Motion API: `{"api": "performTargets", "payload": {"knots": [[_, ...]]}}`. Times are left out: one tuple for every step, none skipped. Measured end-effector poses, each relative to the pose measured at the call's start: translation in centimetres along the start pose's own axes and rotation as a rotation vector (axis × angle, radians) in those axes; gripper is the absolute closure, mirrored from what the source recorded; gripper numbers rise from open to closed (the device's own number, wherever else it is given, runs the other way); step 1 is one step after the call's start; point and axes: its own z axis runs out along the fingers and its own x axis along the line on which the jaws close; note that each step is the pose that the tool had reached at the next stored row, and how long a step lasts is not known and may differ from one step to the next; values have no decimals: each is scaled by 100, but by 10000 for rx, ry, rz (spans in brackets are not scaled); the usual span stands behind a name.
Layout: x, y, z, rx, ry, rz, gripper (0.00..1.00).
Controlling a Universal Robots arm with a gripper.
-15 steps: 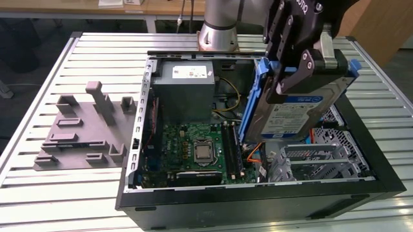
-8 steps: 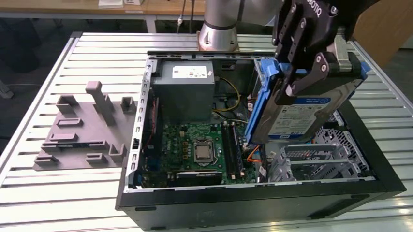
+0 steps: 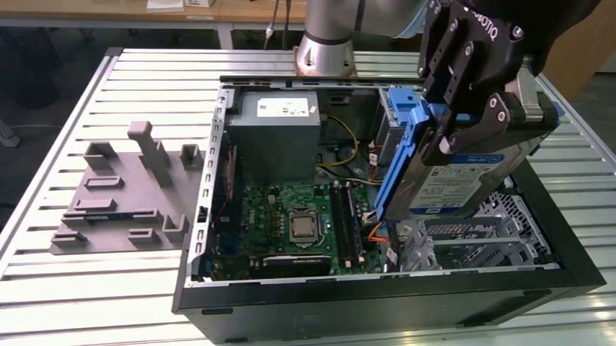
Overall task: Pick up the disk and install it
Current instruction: 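Insert the disk into the insertion slot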
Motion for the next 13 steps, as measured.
{"api": "performTargets", "payload": {"knots": [[2, -10, 6, 0, 1, 0, 64], [3, -24, 11, 0, 4, 0, 64], [3, -37, 16, -1, 4, 0, 64], [3, -49, 20, 0, 3, 0, 64], [3, -60, 24, 0, 2, 0, 64], [3, -71, 28, 0, 3, 0, 64], [3, -77, 30, 0, 2, -1, 64], [3, -79, 30, 0, 4, 0, 64], [3, -79, 30, -1, 4, 1, 64], [3, -80, 31, 0, 4, 2, 64], [3, -81, 31, 0, 3, 0, 64], [3, -81, 31, 0, 3, 0, 64], [3, -81, 31, 0, 3, 0, 64]]}}
